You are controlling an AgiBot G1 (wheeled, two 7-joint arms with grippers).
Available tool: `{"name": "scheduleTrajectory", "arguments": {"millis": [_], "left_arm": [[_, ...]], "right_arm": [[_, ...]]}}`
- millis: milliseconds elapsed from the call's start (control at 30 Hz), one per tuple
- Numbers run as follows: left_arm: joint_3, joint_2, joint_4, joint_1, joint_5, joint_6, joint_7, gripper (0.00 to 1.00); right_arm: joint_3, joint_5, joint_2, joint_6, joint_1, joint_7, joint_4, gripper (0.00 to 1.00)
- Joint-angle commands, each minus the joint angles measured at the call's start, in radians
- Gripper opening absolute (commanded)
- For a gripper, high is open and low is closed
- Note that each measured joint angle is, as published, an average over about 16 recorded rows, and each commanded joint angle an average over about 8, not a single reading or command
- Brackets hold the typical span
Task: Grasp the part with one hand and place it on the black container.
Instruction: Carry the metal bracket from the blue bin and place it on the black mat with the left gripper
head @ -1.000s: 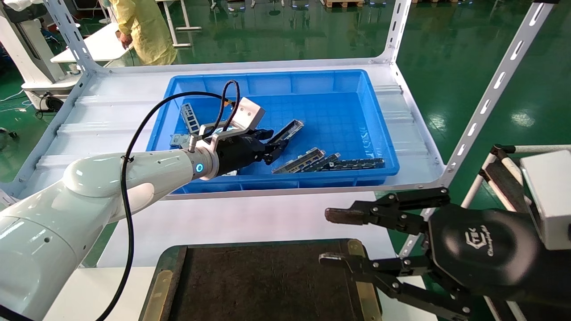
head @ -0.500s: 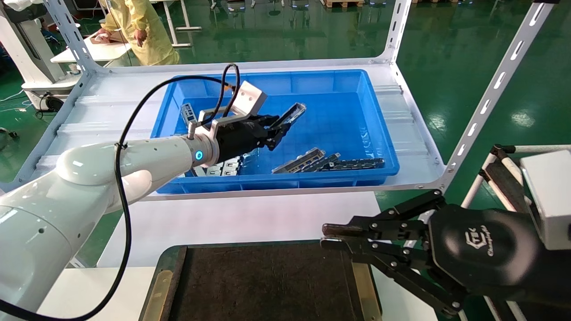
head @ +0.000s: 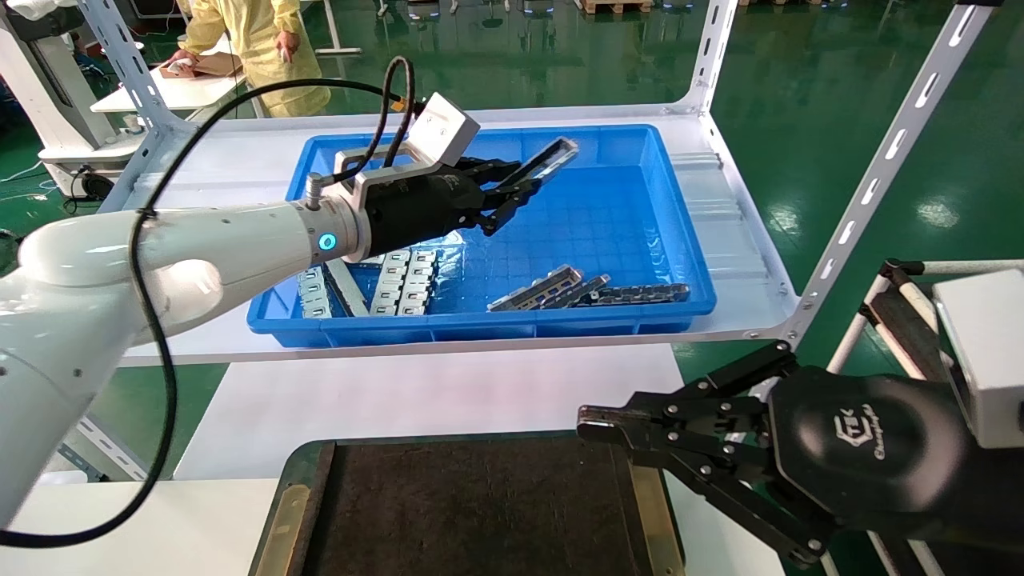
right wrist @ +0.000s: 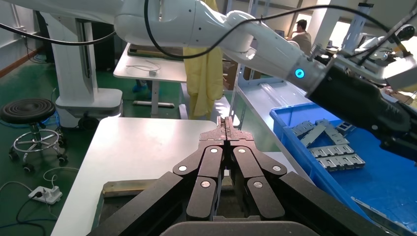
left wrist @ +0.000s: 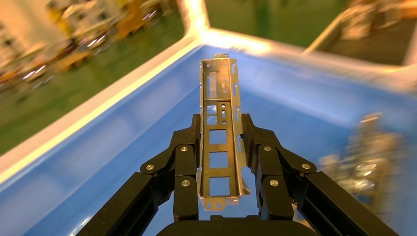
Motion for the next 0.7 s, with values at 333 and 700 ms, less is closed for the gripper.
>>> {"name": "scheduleTrajectory", "arguments": {"millis": [333,700], "left_arm": [[-0.049,-0.100,-0.038,0.032,-0.086,0.280,0.082,0.00],[-0.048,-0.210,-0.238,0.152,-0.113,0.357,0.033,0.00]], "right_arm": [[-0.001,0.000,0.000,0.000,0.000,0.000,0.000,0.00],[-0.001,0.001,0.001,0.001,0.000,-0.001,0.000,0.00]]}}
